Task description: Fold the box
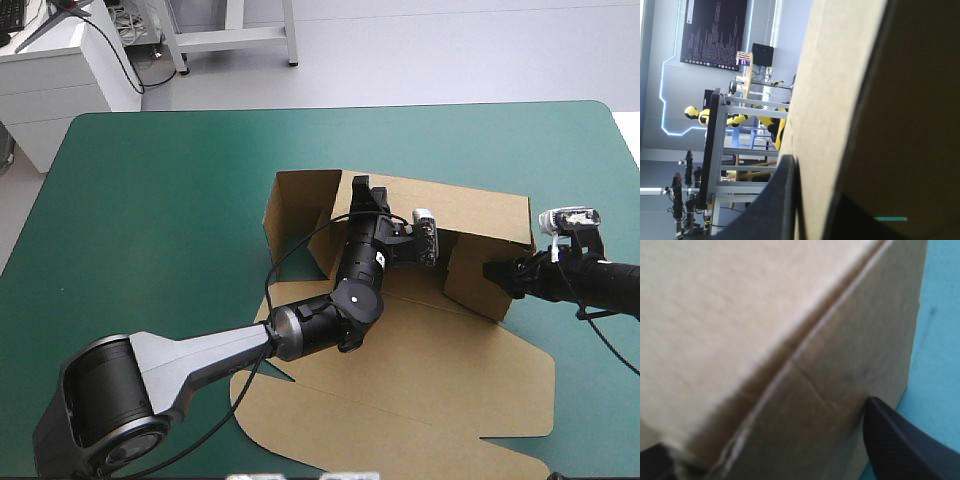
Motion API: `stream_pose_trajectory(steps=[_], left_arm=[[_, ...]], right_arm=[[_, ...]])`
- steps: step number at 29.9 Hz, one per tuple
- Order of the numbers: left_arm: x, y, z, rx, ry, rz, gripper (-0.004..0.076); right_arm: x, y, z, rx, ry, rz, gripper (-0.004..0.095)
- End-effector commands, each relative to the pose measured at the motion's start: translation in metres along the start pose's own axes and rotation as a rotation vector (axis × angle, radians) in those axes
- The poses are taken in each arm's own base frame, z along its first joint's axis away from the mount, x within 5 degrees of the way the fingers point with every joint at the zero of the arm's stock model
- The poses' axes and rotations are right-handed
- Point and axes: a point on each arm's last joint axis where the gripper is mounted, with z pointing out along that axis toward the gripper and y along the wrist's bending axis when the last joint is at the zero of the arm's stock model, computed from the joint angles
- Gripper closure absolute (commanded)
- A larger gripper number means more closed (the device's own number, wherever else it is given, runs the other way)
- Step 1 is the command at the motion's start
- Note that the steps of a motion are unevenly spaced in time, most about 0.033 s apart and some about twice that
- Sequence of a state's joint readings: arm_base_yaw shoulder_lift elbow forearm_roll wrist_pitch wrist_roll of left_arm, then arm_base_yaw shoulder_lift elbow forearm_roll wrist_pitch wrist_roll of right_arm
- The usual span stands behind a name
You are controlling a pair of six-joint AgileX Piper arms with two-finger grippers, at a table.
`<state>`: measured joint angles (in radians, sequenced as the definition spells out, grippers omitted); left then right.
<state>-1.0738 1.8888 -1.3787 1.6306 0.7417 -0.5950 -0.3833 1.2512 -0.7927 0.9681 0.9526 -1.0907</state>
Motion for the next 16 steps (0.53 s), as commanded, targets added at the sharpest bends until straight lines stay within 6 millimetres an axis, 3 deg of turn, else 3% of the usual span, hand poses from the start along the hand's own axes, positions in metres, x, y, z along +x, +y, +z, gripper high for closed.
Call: stream_pose_trajectory(steps=[1, 5, 10, 16], left_arm=[[-0.008, 0.000, -0.007, 0.073, -0.057, -0.092, 0.0732], [-0.008, 0.000, -0.007, 0.073, -0.057, -0.092, 0.0732], [-0.008, 0.000, -0.007, 0.073, -0.057, -0.092, 0.0732], [-0.008, 0.000, -0.007, 0.073, -0.057, -0.092, 0.0732]], right_arm=[[0.009, 0.000, 0.002, 0.014, -0.025, 0.040, 0.0264], [0.024, -0.005, 0.011, 0.051, -0.035, 0.044, 0.0324], [0.016, -0.008, 0.010, 0.085, -0.145, 0.045, 0.0434], [0.011, -0.010, 0.009, 0.106, -0.210, 0.005, 0.0436]])
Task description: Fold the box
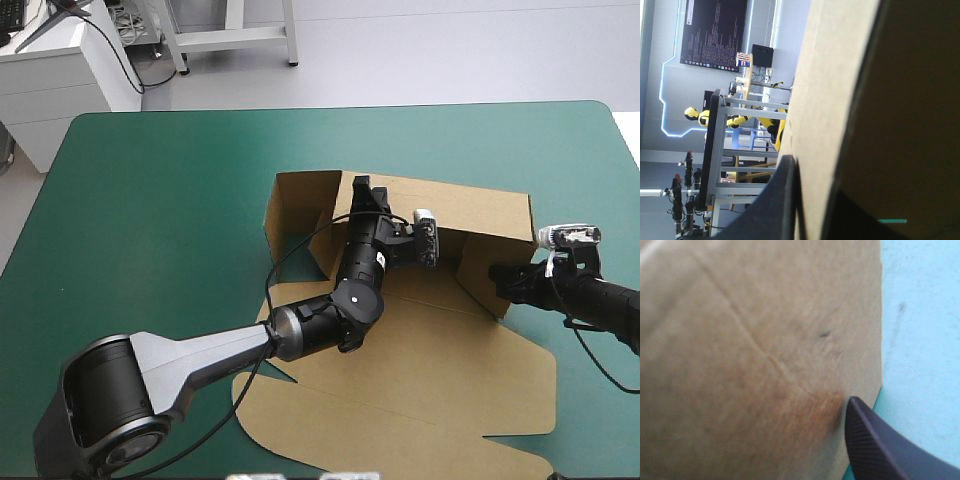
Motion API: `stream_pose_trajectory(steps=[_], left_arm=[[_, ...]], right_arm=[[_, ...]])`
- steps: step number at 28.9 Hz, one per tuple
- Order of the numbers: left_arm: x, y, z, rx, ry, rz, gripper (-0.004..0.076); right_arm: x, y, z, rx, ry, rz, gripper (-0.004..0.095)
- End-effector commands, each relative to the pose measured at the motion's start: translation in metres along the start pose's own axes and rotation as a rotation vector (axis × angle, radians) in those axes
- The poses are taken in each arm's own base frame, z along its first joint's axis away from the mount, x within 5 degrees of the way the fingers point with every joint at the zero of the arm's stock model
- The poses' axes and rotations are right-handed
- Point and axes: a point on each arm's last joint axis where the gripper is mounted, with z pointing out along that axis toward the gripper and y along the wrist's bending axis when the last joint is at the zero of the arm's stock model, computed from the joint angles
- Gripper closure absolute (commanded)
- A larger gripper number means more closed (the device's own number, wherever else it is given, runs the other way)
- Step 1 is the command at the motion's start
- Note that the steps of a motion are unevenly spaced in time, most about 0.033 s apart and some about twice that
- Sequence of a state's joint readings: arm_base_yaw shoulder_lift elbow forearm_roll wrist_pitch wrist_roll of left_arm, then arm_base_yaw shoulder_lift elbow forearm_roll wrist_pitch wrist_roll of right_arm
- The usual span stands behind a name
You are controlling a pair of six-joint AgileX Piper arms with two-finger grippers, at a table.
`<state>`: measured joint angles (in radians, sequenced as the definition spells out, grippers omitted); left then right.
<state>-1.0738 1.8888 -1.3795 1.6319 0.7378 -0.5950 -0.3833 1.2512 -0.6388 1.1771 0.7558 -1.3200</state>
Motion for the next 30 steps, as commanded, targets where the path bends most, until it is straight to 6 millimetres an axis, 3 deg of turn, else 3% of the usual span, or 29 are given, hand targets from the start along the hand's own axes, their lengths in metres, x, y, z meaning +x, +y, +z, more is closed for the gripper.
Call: stream_pose_trajectory(steps=[1, 5, 7, 9, 13, 30], left_arm=[[-0.007, 0.000, -0.007, 0.071, -0.053, -0.093, 0.0732], [-0.007, 0.000, -0.007, 0.071, -0.053, -0.094, 0.0732], [-0.007, 0.000, -0.007, 0.071, -0.053, -0.094, 0.0732], [-0.007, 0.000, -0.007, 0.071, -0.053, -0.094, 0.0732], [-0.007, 0.000, -0.007, 0.072, -0.053, -0.097, 0.0732], [-0.012, 0.006, -0.007, -0.009, -0.106, 0.014, 0.0732]], right_arm=[[-0.015, 0.002, -0.007, 0.012, -0.111, -0.005, 0.0436], [-0.017, 0.002, -0.007, 0.007, -0.132, -0.010, 0.0439], [-0.018, 0.002, -0.007, 0.012, -0.142, 0.000, 0.0492], [-0.019, 0.002, -0.007, 0.010, -0.150, 0.008, 0.0605], [-0.019, 0.002, -0.007, 0.007, -0.152, -0.024, 0.0931], [-0.029, 0.001, -0.012, 0.041, -0.107, -0.198, 0.0905]])
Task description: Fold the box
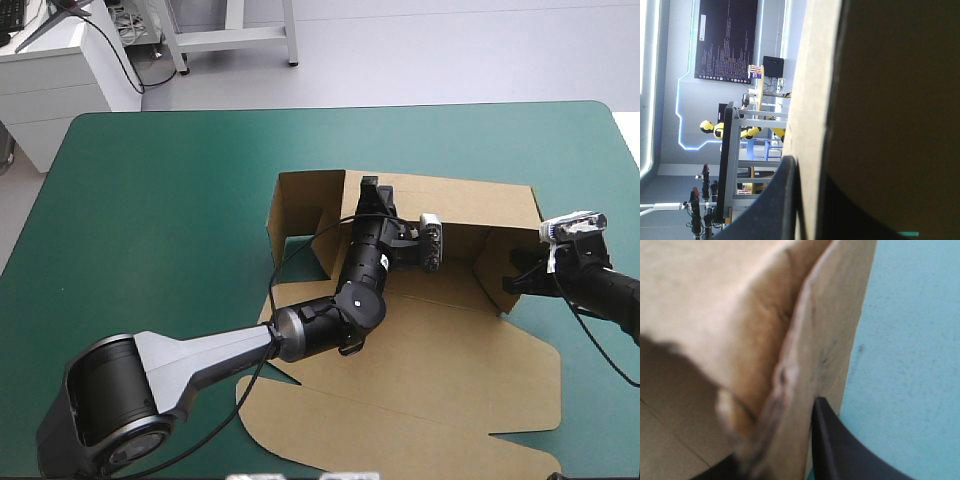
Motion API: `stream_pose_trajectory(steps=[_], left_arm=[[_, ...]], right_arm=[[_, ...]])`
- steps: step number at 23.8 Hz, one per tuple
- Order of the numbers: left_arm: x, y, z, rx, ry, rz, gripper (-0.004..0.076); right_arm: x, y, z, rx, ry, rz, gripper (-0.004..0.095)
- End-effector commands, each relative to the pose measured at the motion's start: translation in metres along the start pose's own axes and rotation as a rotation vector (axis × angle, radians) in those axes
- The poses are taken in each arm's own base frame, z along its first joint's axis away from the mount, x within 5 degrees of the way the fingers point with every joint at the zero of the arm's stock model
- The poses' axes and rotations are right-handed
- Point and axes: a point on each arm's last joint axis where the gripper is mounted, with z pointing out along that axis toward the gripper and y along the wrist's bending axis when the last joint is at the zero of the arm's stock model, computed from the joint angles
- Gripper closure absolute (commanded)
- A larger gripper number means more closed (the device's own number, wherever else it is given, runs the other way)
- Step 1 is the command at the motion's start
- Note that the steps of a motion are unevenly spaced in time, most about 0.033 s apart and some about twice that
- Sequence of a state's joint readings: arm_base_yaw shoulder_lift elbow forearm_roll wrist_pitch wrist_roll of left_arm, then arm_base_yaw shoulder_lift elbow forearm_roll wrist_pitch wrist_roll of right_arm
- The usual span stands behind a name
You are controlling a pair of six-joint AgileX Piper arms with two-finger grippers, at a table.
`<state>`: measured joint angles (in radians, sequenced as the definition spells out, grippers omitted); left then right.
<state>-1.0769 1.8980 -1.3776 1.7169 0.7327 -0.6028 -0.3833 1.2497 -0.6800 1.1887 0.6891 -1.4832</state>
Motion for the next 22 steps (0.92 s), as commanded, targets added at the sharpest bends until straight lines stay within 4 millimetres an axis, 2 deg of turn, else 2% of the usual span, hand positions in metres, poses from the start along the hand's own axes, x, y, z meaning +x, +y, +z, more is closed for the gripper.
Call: stream_pose_trajectory(steps=[1, 5, 8, 9, 11, 12, 14, 19, 22], left_arm=[[-0.008, 0.008, -0.008, 0.024, -0.071, -0.051, 0.0732], [-0.008, 0.005, -0.006, 0.028, -0.069, -0.047, 0.0725], [-0.008, 0.005, -0.006, 0.030, -0.068, -0.045, 0.0683], [-0.008, 0.005, -0.006, 0.030, -0.068, -0.045, 0.0653], [-0.007, 0.005, -0.006, 0.023, -0.058, -0.045, 0.0526], [-0.007, 0.005, -0.006, 0.020, -0.053, -0.045, 0.0426], [-0.007, 0.005, -0.006, 0.020, -0.053, -0.045, 0.0356], [-0.008, 0.006, -0.006, 0.025, -0.066, -0.048, 0.0353], [-0.007, 0.007, -0.006, 0.019, -0.060, -0.045, 0.0353]], right_arm=[[-0.015, 0.004, -0.008, -0.028, -0.056, -0.016, 0.0904], [-0.013, 0.007, -0.005, -0.024, -0.023, -0.033, 0.0904], [-0.014, 0.016, 0.002, -0.023, 0.014, -0.077, 0.0903], [-0.014, 0.019, 0.004, -0.009, 0.028, -0.090, 0.0903], [-0.015, 0.025, 0.011, 0.043, 0.046, -0.100, 0.0904], [-0.017, 0.030, 0.014, 0.062, 0.044, -0.105, 0.0905], [-0.019, 0.038, 0.018, 0.058, 0.043, -0.136, 0.0905], [-0.030, 0.048, 0.022, 0.084, -0.004, -0.124, 0.0904], [-0.043, 0.049, 0.031, 0.095, 0.037, -0.122, 0.0904]])
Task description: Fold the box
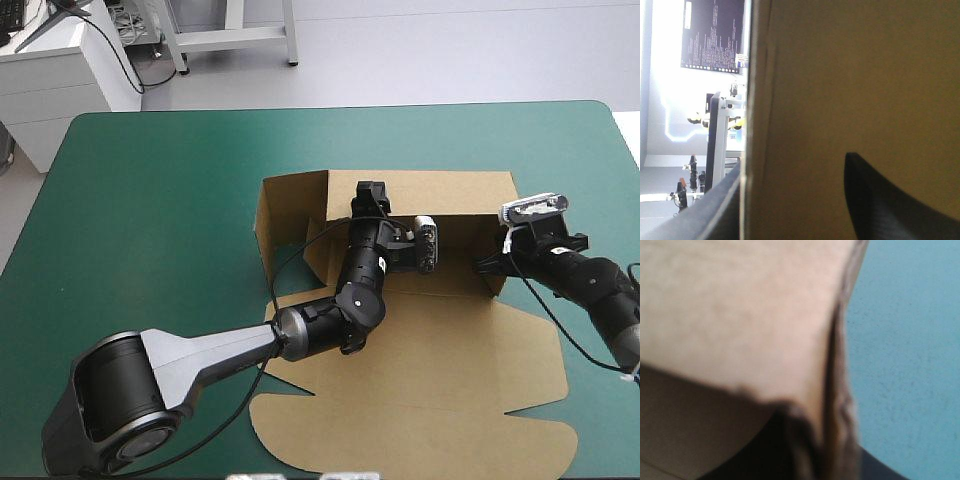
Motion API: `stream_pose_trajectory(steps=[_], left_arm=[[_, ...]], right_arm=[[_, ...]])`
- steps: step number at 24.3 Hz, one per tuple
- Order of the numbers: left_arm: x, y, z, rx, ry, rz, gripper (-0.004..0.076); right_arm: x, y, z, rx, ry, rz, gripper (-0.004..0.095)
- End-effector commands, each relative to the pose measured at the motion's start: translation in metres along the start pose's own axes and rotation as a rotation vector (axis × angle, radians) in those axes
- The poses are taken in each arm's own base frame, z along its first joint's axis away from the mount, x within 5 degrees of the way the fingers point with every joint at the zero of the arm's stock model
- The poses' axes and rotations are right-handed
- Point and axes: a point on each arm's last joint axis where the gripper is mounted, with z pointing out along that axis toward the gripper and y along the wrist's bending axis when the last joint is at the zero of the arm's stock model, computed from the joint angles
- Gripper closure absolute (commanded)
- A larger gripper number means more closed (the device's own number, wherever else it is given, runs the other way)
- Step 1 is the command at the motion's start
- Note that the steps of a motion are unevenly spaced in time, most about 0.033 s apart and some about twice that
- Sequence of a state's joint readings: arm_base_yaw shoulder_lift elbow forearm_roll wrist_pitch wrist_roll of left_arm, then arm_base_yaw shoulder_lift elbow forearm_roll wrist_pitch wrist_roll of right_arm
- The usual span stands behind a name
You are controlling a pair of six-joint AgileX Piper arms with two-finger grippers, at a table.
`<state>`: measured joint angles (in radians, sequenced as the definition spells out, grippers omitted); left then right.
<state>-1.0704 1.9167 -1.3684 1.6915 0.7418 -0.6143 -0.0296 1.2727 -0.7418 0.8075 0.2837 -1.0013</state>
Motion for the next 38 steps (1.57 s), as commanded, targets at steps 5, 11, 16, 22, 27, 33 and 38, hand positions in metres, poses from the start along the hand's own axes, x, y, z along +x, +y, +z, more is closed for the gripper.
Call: stream_pose_trajectory(steps=[5, 11, 16, 22, 27, 33, 38], left_arm=[[-0.010, 0.029, -0.020, -0.097, -0.008, -0.038, 0.0353], [-0.027, 0.054, -0.037, -0.138, -0.081, -0.096, 0.0356], [-0.044, 0.077, -0.063, -0.200, -0.125, -0.155, 0.0356], [-0.033, 0.115, -0.085, -0.320, -0.046, -0.216, 0.0484], [0.000, 0.182, -0.110, -0.413, -0.097, -0.361, 0.0729], [0.111, 0.258, -0.128, -0.446, 0.051, -0.771, 0.0729], [0.205, 0.257, -0.114, -0.276, 0.331, -1.111, 0.0729]], right_arm=[[-0.029, 0.007, 0.019, -0.051, 0.112, -0.019, 0.0904], [-0.044, 0.009, 0.028, -0.073, 0.124, 0.032, 0.0904], [-0.060, 0.003, 0.028, -0.045, 0.173, 0.033, 0.0904], [-0.078, 0.003, 0.017, -0.068, 0.211, 0.049, 0.0906], [-0.099, 0.004, -0.002, -0.100, 0.278, 0.073, 0.0905], [-0.123, 0.007, -0.023, -0.165, 0.405, 0.099, 0.0905], [-0.115, 0.008, 0.026, -0.213, 0.545, 0.134, 0.0907]])
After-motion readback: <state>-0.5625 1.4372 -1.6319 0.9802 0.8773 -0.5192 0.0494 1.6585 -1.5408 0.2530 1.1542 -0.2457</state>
